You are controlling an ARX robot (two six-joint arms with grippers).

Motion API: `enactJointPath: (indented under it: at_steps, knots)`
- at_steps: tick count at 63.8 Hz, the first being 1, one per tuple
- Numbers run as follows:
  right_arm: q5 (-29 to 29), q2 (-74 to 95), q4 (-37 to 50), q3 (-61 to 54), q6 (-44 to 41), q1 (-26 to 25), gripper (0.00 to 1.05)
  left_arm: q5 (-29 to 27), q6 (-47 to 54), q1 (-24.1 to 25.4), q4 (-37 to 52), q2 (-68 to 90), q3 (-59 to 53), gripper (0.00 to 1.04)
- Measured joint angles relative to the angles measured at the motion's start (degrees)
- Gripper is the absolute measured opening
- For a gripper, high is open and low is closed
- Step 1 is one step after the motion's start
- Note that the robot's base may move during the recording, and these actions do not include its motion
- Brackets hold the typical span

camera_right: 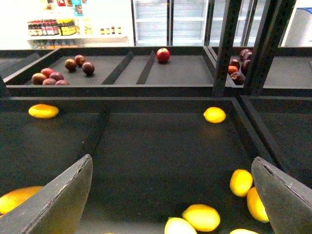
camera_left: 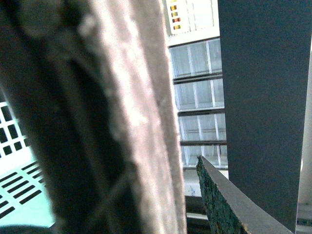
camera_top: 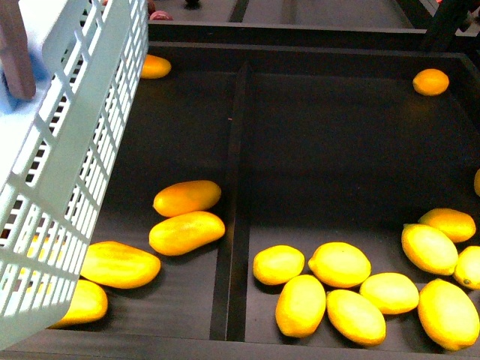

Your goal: Pick lemon and mango into basket

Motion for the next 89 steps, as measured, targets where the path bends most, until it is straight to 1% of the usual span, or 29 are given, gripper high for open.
enactJointPath:
  at_steps: [2,3,4,5,6,8,10,14,19,23,25,26,29,35,39,42,49,69,70,74,76,78,80,83,84,85,89]
  knots:
    - [0.2,0.0,0.0,0.0,0.0,0.0,0.96,-0.7,0.2,-0.5,-6.5,1.5,2.9,0.27]
    - [0.2,0.0,0.0,0.0,0.0,0.0,0.96,-1.3,0.6,-0.7,-11.7,3.0,5.4,0.27]
    - [0.2,0.0,0.0,0.0,0.0,0.0,0.96,-1.3,1.2,-0.8,-14.1,3.8,6.7,0.27]
    - [0.1,0.0,0.0,0.0,0.0,0.0,0.96,-1.7,3.8,-1.0,-20.8,6.3,10.2,0.27]
    - [0.0,0.0,0.0,0.0,0.0,0.0,0.96,-2.0,6.7,-1.1,-24.6,7.7,12.0,0.27]
    - [0.0,0.0,0.0,0.0,0.0,0.0,0.96,-3.0,11.1,-0.9,-30.8,10.7,14.8,0.27]
    - [0.2,0.0,0.0,0.0,0.0,0.0,0.96,-3.4,13.5,-0.6,-31.8,12.4,15.7,0.27]
    - [0.3,0.0,0.0,0.0,0.0,0.0,0.96,-3.6,16.6,-0.5,-31.0,16.0,17.7,0.26]
    - [0.3,0.0,0.0,0.0,0.0,0.0,0.96,-0.3,18.7,-1.3,-28.2,20.4,20.4,0.24]
    - [0.2,0.0,0.0,0.0,0.0,0.0,0.96,2.2,21.2,-2.3,-25.4,23.7,22.9,0.14]
    - [0.2,0.0,0.0,0.0,0.0,0.0,0.96,4.8,21.2,-3.0,-23.7,25.9,24.8,0.09]
    - [0.2,0.0,0.0,0.0,0.0,0.0,0.96,7.0,20.7,-3.9,-22.6,27.7,26.4,0.08]
    - [0.2,0.0,0.0,0.0,0.0,0.0,0.96,9.9,22.7,-5.9,-22.0,31.3,29.4,0.07]
    - [0.2,0.0,0.0,0.0,0.0,0.0,0.96,13.7,27.5,-8.6,-21.5,35.6,33.2,0.06]
    - [0.2,0.0,0.0,0.0,0.0,0.0,0.96,17.9,27.7,-10.6,-19.5,37.6,34.4,0.06]
    - [0.2,0.0,0.0,0.0,0.0,0.0,0.96,20.0,27.1,-12.0,-18.2,37.9,34.4,0.06]
    - [0.2,0.0,0.0,0.0,0.0,0.0,0.96,20.7,26.7,-14.1,-16.8,37.9,34.4,0.06]
    - [0.2,0.0,0.0,0.0,0.0,0.0,0.96,19.8,26.8,-13.9,-16.8,37.9,34.3,0.06]
    - [-0.9,0.7,-1.3,0.4,0.6,-0.2,0.96,19.8,26.8,-14.0,-16.8,37.9,34.3,0.06]
    - [-5.6,6.3,-11.7,4.5,4.1,-2.4,0.96,20.0,26.8,-13.9,-16.8,37.9,34.3,0.06]
    - [-7.5,10.1,-15.6,6.2,5.5,-3.9,0.96,20.0,26.8,-14.0,-16.8,37.9,34.3,0.06]
    - [-8.8,13.2,-17.1,6.9,6.5,-5.6,0.96,20.1,26.8,-14.0,-16.8,37.9,34.3,0.06]
    - [-9.6,15.0,-16.9,6.9,6.9,-6.7,0.96,20.2,26.8,-14.1,-16.8,37.9,34.3,0.06]
    - [-11.5,20.7,-13.8,7.0,7.3,-11.0,0.96,20.5,26.8,-14.2,-16.8,37.9,34.3,0.06]
    - [-11.6,21.2,-13.4,7.0,7.3,-11.3,0.96,20.5,26.7,-14.2,-16.8,37.9,34.3,0.06]
    - [-12.1,23.4,-11.6,7.1,7.3,-12.8,0.96,20.5,26.6,-14.2,-16.8,37.9,34.3,0.06]
    - [-12.8,29.2,-6.9,7.5,7.3,-15.7,0.96,20.4,26.6,-14.2,-16.8,37.9,34.3,0.06]
